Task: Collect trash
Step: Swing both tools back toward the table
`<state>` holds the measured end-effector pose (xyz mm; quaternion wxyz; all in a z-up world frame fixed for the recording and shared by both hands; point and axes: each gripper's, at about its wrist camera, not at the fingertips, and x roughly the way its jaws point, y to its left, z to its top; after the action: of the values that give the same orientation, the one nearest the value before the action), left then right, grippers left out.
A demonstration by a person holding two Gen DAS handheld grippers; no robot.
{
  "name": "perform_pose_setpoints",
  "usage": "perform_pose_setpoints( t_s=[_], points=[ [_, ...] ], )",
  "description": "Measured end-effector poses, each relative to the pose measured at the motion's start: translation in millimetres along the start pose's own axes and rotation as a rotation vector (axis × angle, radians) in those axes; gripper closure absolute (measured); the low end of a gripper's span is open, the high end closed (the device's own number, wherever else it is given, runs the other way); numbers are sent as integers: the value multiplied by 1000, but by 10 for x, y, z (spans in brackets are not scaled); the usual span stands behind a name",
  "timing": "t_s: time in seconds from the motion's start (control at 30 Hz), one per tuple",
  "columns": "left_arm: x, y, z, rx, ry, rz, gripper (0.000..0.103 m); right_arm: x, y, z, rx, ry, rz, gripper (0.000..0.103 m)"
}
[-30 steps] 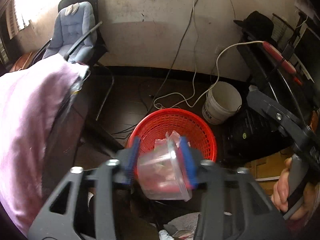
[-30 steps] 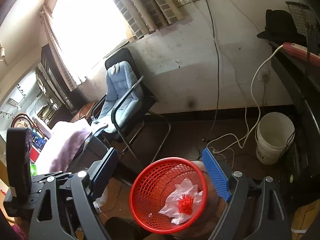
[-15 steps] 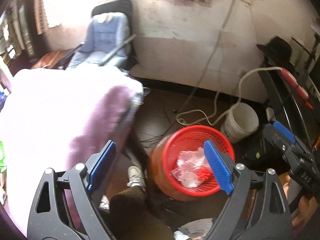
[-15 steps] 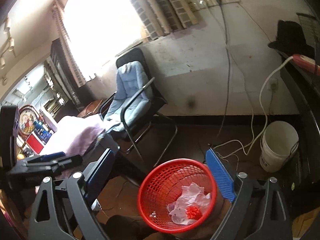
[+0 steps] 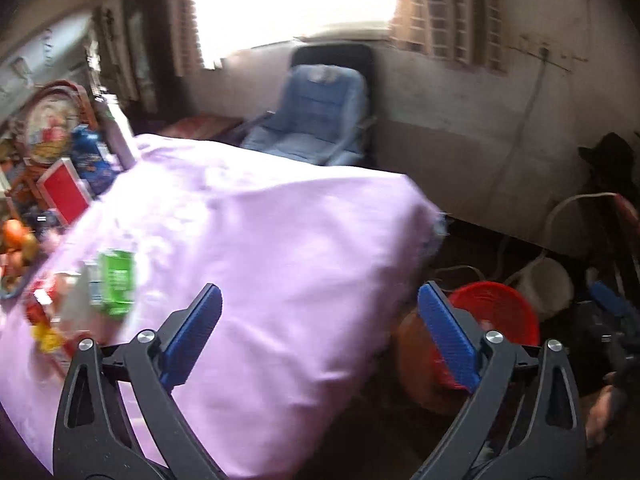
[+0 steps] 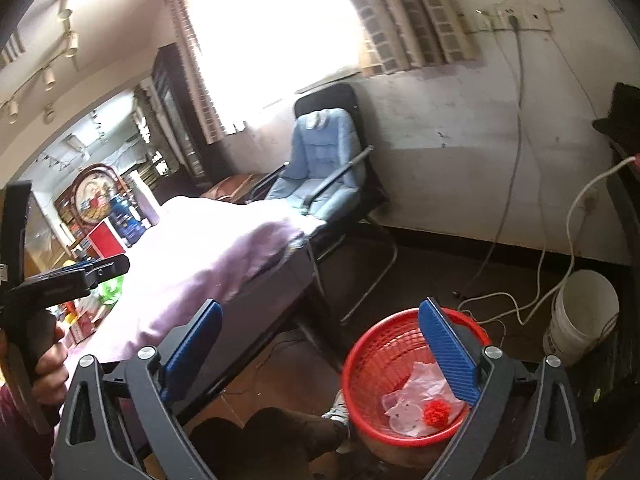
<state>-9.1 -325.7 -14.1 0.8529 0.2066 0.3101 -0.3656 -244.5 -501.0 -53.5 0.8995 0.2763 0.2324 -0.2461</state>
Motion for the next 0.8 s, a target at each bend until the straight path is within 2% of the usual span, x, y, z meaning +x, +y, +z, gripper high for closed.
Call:
perform_pose_setpoints(
  t_s=[0.13,0.43,0.53,0.7,0.77,0.8],
  points=[
    [0,478,-117,-26,2,118,7,-42,216,-38,-31,8,12,6],
    [286,1769,-524,-191,129,320,7,105,598,-155,-91,77,42,6],
    [366,2094,-616,-251,165,343,7,188,712,-208,-107,106,55,6],
    [457,2385,-718,-333,202,305,7,263,858,-263,-132,137,64,6],
    [494,2417,-743,-324,218,334,7,264,903,-261,-140,139,66,6],
    [502,2434,-776,-299,230,374,7,262,923,-258,-144,138,68,6]
  ],
)
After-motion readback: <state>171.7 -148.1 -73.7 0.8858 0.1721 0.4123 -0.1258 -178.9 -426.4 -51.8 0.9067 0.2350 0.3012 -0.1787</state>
